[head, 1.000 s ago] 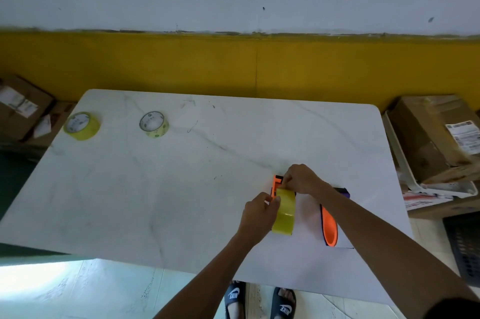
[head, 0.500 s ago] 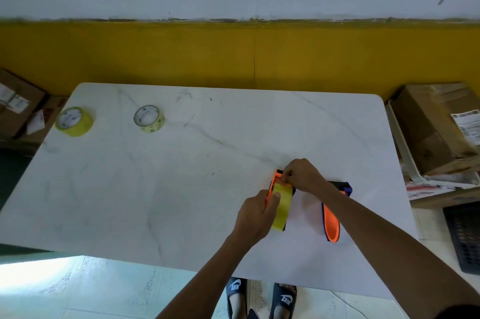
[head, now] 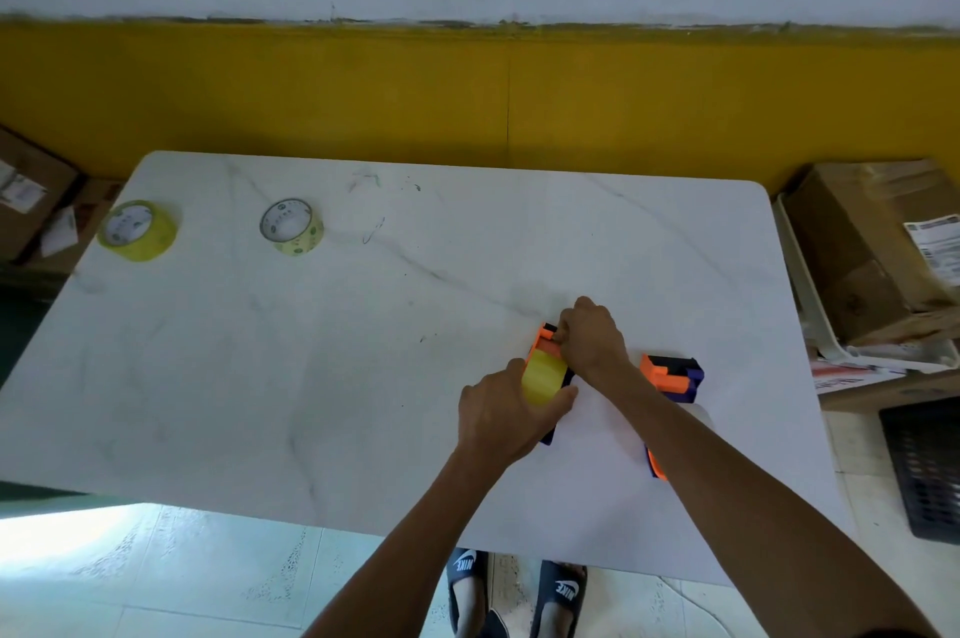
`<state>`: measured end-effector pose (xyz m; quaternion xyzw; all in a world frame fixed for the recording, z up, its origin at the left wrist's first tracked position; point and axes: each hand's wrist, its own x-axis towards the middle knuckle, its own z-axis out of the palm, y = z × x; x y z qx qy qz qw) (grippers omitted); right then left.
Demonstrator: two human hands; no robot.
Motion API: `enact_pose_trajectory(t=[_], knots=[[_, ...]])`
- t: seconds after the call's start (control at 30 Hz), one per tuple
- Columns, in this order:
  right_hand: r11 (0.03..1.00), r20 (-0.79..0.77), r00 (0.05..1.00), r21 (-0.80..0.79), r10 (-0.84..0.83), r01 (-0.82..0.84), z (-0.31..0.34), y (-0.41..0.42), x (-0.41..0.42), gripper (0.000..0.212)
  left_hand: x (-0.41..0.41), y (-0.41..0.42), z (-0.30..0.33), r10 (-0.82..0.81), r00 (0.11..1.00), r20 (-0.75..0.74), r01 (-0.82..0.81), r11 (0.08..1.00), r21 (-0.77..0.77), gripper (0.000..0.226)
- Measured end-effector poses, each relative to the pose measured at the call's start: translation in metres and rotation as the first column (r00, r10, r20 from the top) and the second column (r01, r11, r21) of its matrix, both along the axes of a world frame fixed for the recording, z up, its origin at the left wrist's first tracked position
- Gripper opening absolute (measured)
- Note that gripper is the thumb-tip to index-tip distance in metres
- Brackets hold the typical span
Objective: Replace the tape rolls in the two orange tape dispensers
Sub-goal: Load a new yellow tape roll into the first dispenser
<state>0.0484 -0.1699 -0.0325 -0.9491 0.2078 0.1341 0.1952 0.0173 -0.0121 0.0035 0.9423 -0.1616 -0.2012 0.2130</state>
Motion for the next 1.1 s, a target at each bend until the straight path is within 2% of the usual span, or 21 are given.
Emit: enact_pose_trajectory(t=[0.13, 0.23, 0.3, 0.4, 0.6, 0.8, 0.93, 1.1], knots=[[0.994, -0.034, 0.998, 0.093, -0.060, 0.063, -0.005, -0.013, -0.001, 0.012, -0.001, 0.003, -0.001, 0.017, 1.000, -0.013, -0.016, 1.000, 0.018, 0.057], [0.990, -0.033, 0.998, 0.125, -0.060, 0.063, -0.012, -0.032, -0.001, 0.021, -0.013, 0.012, -0.008, 0.018, 1.000, 0.026, -0.018, 1.000, 0.020, 0.056], [0.994, 0.010, 1.000, 0.104, -0.028, 0.027, -0.015, -0.032, 0.004, 0.021, -0.012, 0.011, -0.010, -0.023, 0.999, 0.043, 0.022, 1.000, 0.022, 0.062], [0.997, 0.002, 0.998, 0.042, -0.059, 0.058, -0.022, -0.030, 0.009, 0.021, -0.009, 0.012, -0.010, -0.081, 0.996, 0.035, 0.080, 0.996, 0.034, 0.073], [0.988, 0.022, 0.989, -0.056, -0.146, 0.147, -0.026, -0.067, 0.014, 0.021, -0.019, 0.032, -0.008, -0.078, 0.997, 0.030, 0.076, 0.996, 0.052, 0.071], [0.984, 0.057, 0.983, -0.011, -0.174, 0.175, -0.028, -0.060, 0.016, 0.019, -0.016, 0.033, 0.000, -0.081, 0.993, -0.091, 0.086, 0.995, 0.057, 0.072], [0.989, 0.101, 0.985, -0.041, -0.137, 0.142, -0.034, -0.056, 0.012, 0.020, -0.012, 0.038, 0.005, -0.055, 0.979, -0.198, 0.059, 0.998, 0.016, 0.055], [0.986, 0.087, 0.982, 0.047, -0.165, 0.162, -0.033, -0.053, 0.011, 0.023, -0.020, 0.045, 0.004, -0.005, 0.960, -0.280, -0.020, 0.996, -0.084, 0.042]])
